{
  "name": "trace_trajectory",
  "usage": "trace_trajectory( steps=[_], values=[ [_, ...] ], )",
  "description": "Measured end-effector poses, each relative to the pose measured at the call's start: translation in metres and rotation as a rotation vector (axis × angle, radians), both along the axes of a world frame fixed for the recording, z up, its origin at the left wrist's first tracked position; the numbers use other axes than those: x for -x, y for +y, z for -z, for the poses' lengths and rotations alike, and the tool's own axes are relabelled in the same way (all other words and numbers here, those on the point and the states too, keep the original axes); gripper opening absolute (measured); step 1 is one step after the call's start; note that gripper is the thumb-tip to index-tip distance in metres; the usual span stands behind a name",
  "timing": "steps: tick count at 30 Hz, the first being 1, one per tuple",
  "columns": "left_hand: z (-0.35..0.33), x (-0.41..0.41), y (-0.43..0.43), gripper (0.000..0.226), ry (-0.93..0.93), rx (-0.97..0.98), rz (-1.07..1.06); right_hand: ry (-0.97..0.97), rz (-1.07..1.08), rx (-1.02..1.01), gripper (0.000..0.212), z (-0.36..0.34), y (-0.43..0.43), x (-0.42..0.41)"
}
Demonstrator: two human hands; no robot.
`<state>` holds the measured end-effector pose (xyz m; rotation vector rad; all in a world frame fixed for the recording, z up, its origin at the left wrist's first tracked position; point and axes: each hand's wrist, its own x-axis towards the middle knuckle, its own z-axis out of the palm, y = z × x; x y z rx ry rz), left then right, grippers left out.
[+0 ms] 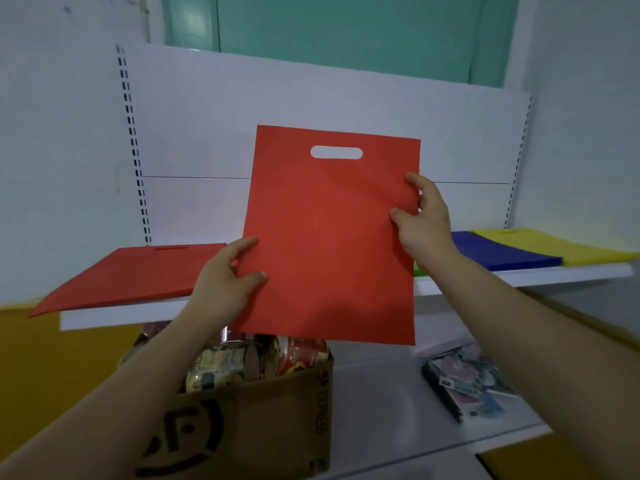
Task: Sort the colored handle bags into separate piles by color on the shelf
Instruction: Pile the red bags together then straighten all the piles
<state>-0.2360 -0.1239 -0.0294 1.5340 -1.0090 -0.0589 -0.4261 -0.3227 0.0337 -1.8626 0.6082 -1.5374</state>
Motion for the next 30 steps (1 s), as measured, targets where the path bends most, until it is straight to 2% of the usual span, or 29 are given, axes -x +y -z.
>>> trace_trajectory(
  steps=[3,6,10,14,18,23,27,30],
  values=[
    [-0.005,-0.023,-0.002,0.062,-0.061,-0.067,-0.040,-0.004,-0.031,-0.042,0.058,-0.001,-0.014,-0.029],
    [-0.009,-0.048,-0.008,0.067,-0.225,-0.163,-0.150,0.010,-0.053,-0.074,0.058,0.000,-0.031,-0.064],
    [-0.012,-0.069,-0.018,0.073,-0.369,-0.310,-0.159,0.082,-0.042,-0.094,0.059,0.004,-0.057,-0.106],
    [-0.012,-0.082,-0.024,0.080,-0.514,-0.587,-0.104,0.191,-0.040,-0.097,0.059,0.014,-0.078,-0.140],
    [-0.008,-0.082,-0.029,0.088,-0.484,-0.826,-0.043,0.311,-0.067,-0.093,0.058,0.024,-0.099,-0.167],
    [-0.005,-0.081,-0.038,0.087,-0.454,-0.904,-0.065,0.664,-0.100,-0.094,0.066,0.031,-0.122,-0.194],
    [-0.006,-0.082,-0.041,0.087,-0.399,-0.952,-0.056,1.020,-0.066,0.053,0.066,0.036,-0.132,-0.199],
    [-0.007,-0.080,-0.043,0.083,-0.396,-0.970,-0.047,1.142,-0.105,0.154,0.062,0.040,-0.128,-0.195]
  ],
)
